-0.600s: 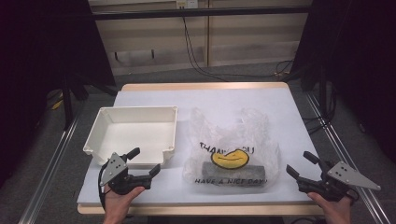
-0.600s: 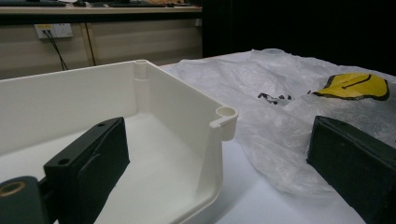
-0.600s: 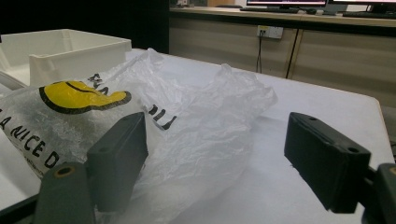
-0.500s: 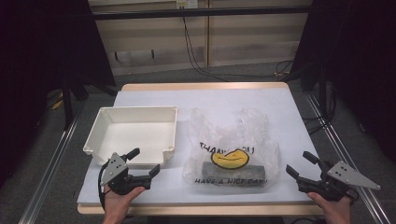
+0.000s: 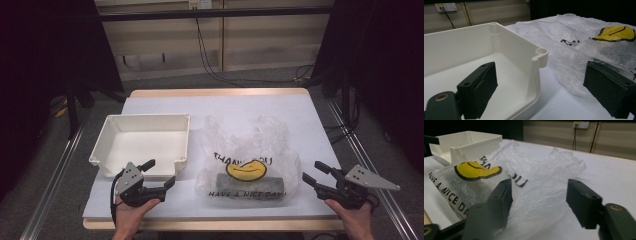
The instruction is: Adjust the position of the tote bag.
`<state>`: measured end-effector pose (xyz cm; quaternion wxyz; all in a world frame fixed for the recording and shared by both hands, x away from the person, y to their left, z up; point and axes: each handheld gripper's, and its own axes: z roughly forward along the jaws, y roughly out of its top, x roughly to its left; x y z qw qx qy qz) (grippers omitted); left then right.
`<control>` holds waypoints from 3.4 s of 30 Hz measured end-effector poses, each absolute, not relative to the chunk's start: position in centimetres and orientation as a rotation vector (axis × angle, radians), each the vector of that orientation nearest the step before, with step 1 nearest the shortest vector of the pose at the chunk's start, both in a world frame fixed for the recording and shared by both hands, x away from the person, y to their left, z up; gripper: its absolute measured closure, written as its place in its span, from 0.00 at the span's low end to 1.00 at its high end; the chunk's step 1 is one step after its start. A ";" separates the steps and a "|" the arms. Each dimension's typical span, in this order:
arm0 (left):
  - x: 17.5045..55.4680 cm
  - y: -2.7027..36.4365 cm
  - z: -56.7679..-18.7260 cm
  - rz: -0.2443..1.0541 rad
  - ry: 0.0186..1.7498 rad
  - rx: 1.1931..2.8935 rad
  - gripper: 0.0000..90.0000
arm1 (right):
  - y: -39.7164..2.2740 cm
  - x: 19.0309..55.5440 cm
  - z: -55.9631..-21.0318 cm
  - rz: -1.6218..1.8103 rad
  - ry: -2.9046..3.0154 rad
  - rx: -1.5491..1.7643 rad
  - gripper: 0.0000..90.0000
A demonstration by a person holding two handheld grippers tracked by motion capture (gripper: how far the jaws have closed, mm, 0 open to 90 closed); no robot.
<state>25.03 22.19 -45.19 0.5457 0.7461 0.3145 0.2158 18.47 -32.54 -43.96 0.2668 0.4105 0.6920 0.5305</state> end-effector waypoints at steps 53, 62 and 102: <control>24.6 22.4 -44.8 0.423 0.753 1.822 0.20 | -28.3 34.4 -40.7 1.360 2.275 1.030 0.64; 25.0 22.5 -45.0 0.406 0.765 1.818 0.20 | -28.5 38.7 -42.2 1.292 2.325 1.123 0.68; 25.2 22.6 -45.1 0.388 0.759 1.848 0.17 | -25.8 43.8 -45.0 1.185 2.512 1.266 0.99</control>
